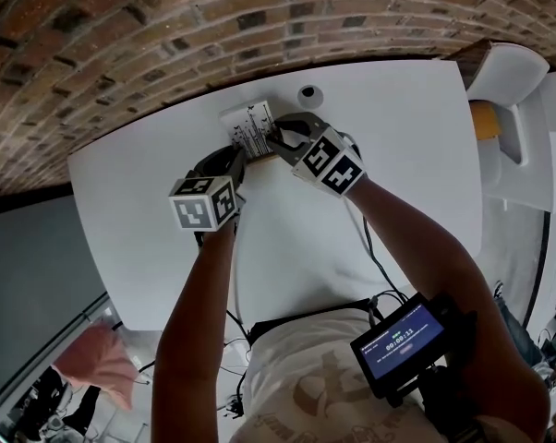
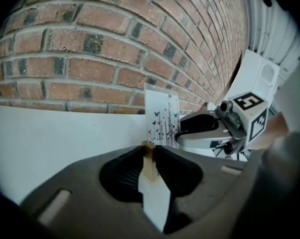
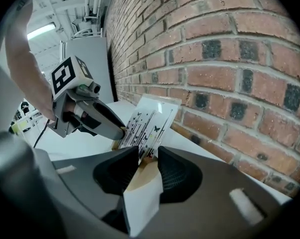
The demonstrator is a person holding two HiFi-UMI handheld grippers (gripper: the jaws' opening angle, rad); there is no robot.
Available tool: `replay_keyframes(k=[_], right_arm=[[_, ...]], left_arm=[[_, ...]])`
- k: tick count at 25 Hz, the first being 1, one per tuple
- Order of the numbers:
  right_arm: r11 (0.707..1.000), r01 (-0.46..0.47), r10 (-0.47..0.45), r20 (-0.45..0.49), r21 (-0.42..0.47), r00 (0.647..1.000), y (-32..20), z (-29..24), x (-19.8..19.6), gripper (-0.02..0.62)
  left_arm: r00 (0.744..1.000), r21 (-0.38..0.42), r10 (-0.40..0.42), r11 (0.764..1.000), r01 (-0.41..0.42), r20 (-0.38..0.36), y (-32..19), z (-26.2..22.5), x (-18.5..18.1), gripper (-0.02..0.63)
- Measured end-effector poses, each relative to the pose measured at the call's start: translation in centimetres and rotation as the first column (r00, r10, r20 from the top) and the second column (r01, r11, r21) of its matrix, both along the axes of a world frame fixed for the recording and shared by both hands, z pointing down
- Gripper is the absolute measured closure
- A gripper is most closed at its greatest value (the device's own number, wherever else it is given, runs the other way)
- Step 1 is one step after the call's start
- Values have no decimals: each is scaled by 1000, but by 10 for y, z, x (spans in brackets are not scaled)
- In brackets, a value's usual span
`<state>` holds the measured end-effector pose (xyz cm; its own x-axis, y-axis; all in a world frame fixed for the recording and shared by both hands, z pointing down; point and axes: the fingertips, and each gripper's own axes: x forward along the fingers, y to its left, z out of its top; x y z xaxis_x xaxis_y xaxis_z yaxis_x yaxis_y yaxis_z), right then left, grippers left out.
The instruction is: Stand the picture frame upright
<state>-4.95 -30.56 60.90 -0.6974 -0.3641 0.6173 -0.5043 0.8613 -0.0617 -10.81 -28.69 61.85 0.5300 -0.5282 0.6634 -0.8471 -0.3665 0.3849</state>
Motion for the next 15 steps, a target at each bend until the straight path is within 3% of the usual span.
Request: replay_keyframes(k=[15], right_arm=[[983,-43,49,-28,176,998,-82,-4,0,466]], left_arm=[[996,150,7,988,-20,84,-84,-3,0,528]])
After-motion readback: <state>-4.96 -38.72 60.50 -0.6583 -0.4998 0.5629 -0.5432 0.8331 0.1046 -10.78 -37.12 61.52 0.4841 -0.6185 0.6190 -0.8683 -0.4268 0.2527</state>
